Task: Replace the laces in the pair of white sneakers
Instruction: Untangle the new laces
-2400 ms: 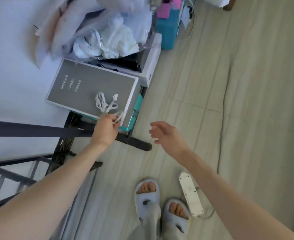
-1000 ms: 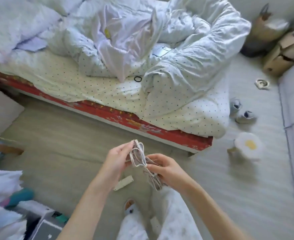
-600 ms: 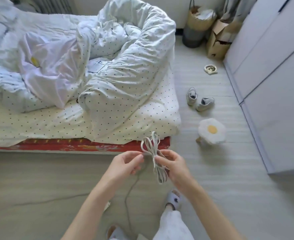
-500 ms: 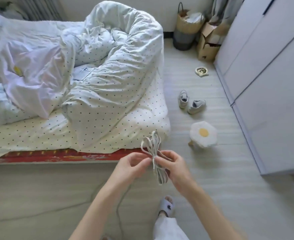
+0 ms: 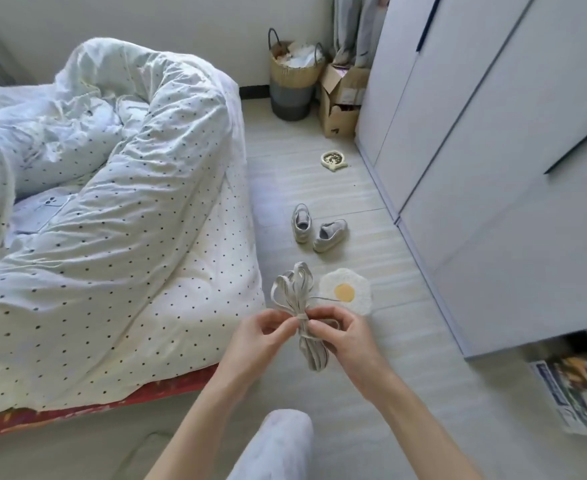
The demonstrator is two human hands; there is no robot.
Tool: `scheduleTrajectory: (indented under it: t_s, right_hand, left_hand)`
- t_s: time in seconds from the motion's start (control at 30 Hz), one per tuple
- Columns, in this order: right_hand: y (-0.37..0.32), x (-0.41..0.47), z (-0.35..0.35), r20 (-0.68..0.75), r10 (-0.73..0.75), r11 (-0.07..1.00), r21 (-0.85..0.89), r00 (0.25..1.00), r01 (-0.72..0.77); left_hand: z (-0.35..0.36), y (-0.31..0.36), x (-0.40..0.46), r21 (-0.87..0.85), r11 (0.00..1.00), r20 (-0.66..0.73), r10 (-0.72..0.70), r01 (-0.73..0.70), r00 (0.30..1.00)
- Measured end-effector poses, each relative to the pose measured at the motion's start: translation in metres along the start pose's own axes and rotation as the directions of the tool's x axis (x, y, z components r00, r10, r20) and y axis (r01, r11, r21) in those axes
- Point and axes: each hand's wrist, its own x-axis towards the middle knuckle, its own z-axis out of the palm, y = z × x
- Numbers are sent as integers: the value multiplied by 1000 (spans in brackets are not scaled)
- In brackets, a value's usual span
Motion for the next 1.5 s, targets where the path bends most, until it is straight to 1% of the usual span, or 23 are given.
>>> scheduleTrajectory:
  t_s: [0.1, 0.17, 0.23, 0.37, 0.43, 0.5, 0.57, 0.7, 0.77, 0.83, 0.93, 1.13, 1.23, 1.3, 1.4, 1.5]
  right_hand:
    - [-22, 37, -12, 6, -3, 1000, 25, 1000, 3]
    - [-41, 68, -21, 0, -2, 998, 69, 1000, 2]
    - [-60, 103, -30, -36, 13, 996, 83, 999, -10]
    - [-105, 171, -48, -109, 23, 1000, 5, 994, -23]
    - [-133, 200, -61, -114, 1, 1000, -27, 993, -4]
    - [-162, 224, -79, -98, -22, 999, -27, 995, 19]
    - [-186, 244, -97, -61, -14, 999, 42, 998, 17]
    - [-217, 286, -127, 29, 53, 966, 253, 998, -59]
    - [-229, 310, -144, 79, 90, 941, 321, 993, -111]
    - [-244, 331, -162, 152, 106, 925, 347, 983, -154]
    - [-267, 362, -191, 239, 112, 930, 316, 965, -186]
    - [-301, 428, -220, 319, 184, 928, 257, 930, -271]
    - [-312, 465, -214, 330, 212, 934, 209, 920, -291]
    - [-318, 491, -204, 321, 221, 945, 163, 921, -284]
    - [-326, 540, -183, 277, 211, 963, 107, 938, -248]
    - [-336, 590, -155, 197, 185, 973, 98, 963, -207]
  left_hand:
    - [15, 15, 42, -41, 998, -113, 45, -50, 993]
    - [25, 27, 75, -79, 994, -157, 65, -78, 986]
    - [35, 42, 111, -97, 991, -160, 76, -93, 984]
    - [51, 87, 184, -91, 985, -124, 136, -147, 983]
    - [57, 112, 216, -76, 982, -87, 168, -175, 982]
    - [66, 135, 246, -52, 981, -61, 185, -188, 981]
    - [76, 155, 271, -11, 977, -61, 211, -212, 976]
    - [99, 183, 317, 12, 971, -79, 237, -237, 968]
    - [114, 194, 341, 52, 972, -80, 235, -231, 969]
    - [131, 203, 362, 104, 969, -96, 235, -225, 967]
    - [154, 219, 389, 134, 970, -167, 223, -202, 961]
    - [180, 251, 438, 51, 982, -289, 187, -180, 939]
    - [175, 262, 469, 80, 977, -382, 213, -197, 899]
    - [162, 267, 498, 141, 968, -424, 248, -207, 871]
    - [136, 274, 548, 215, 954, -392, 280, -208, 876]
    - [97, 279, 604, 272, 940, -292, 284, -205, 913]
